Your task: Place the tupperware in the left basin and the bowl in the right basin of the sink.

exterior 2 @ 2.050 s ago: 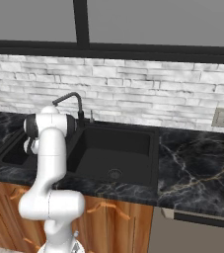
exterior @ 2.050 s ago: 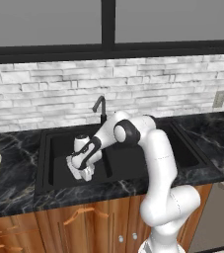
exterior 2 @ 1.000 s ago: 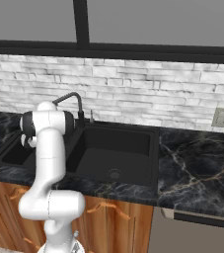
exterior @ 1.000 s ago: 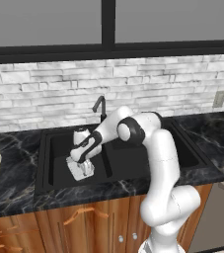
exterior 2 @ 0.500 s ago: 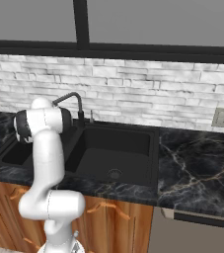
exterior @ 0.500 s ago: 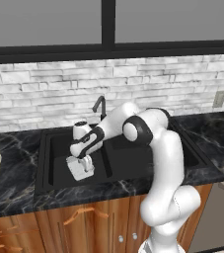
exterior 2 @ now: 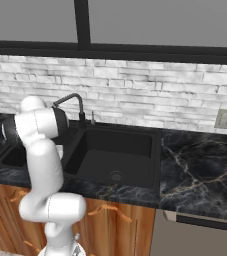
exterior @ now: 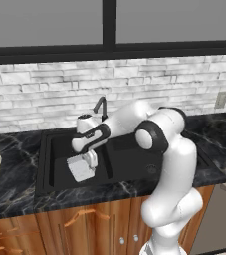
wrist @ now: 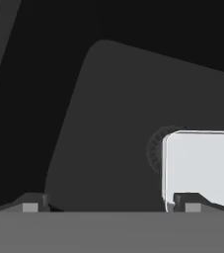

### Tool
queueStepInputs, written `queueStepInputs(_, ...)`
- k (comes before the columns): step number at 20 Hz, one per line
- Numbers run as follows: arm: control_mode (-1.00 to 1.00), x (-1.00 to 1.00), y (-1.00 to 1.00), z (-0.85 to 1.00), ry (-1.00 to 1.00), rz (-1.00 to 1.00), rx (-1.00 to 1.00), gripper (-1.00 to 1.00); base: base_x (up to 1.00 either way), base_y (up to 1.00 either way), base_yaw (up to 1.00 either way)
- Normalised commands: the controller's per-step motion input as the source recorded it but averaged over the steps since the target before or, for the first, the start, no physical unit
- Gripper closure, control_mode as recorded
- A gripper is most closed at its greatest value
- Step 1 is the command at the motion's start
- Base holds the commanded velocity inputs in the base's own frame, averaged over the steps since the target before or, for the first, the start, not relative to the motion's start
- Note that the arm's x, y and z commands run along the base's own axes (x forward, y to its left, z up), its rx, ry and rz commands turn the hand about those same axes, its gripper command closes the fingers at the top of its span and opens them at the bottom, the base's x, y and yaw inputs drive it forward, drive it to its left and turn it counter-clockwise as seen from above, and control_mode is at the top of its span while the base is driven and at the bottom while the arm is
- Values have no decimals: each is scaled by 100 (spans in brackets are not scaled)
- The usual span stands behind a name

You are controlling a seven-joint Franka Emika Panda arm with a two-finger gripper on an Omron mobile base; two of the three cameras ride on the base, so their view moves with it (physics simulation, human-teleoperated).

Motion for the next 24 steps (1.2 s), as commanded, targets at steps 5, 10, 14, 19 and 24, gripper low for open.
queueStepInputs(5, -100, -50, -26, 36, 0, 0, 0, -100, 0, 0, 0)
queueStepInputs(10, -100, -46, -22, 39, 0, 0, 0, -100, 0, 0, 0)
queueStepInputs(14, -100, -55, -23, 45, 0, 0, 0, -100, 0, 0, 0)
queueStepInputs(19, -100, -55, -12, 41, 0, 0, 0, -100, 0, 0, 0)
queueStepInputs(24, -100, -41, -20, 29, 1, 0, 0, -100, 0, 0, 0)
